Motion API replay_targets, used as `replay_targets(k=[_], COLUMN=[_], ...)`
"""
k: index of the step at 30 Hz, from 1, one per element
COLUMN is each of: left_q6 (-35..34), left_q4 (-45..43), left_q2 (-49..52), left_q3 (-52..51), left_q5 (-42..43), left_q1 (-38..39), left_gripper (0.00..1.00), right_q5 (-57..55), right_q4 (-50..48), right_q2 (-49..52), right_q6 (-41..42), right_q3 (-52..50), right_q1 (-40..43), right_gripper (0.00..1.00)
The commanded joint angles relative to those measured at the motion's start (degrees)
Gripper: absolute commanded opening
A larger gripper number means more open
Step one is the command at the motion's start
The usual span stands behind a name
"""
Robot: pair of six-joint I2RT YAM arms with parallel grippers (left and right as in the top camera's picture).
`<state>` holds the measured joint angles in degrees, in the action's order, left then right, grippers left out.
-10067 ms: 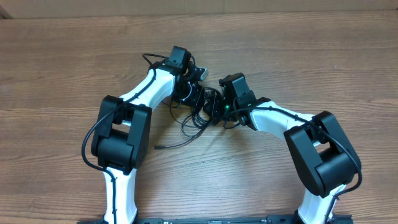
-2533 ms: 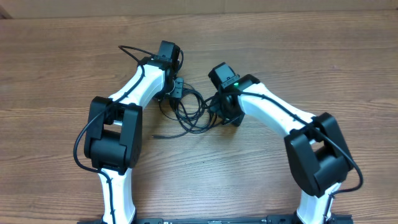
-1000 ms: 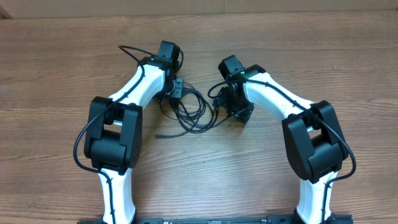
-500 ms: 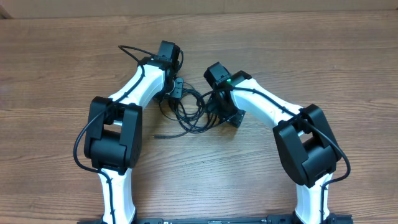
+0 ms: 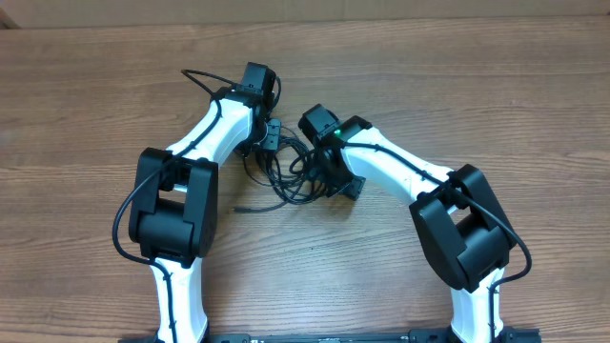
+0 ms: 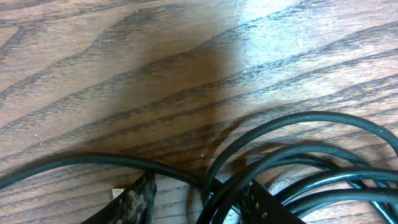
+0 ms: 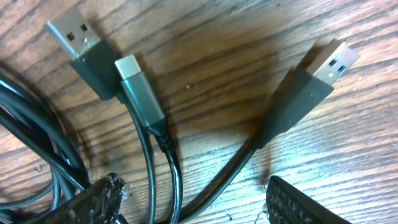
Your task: Untangle cables
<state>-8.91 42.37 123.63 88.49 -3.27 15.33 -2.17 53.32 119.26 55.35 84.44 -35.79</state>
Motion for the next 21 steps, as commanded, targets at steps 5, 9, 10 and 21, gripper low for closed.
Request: replay_targets(k=[5, 9, 10, 21], left_q6=[-0.33, -0.33, -0.33, -0.31], left_q4=[0.87, 0.87, 0.87, 0.87], left_q2=[1.97, 1.97, 1.97, 1.97], left_q3=[-2.14, -2.14, -2.14, -2.14], left_q5=[-2.89, -2.89, -2.89, -2.91], left_q1=[-0.74, -0.74, -0.74, -0.74], left_gripper=[0.44, 0.44, 0.44, 0.44], right_q5=[-1.88, -1.86, -1.86, -2.10], right_q4=[-0.15, -0.76, -0.98, -1.66], right_q2=[0.46, 0.46, 0.46, 0.46], right_q6=[0.92, 1.95, 2.10, 3.19], right_q3=[0.66, -1.31, -1.99, -5.79], right_q1=[-0.52, -0.52, -0.52, -0.33], right_gripper=[0.58, 0.52, 0.51, 0.04])
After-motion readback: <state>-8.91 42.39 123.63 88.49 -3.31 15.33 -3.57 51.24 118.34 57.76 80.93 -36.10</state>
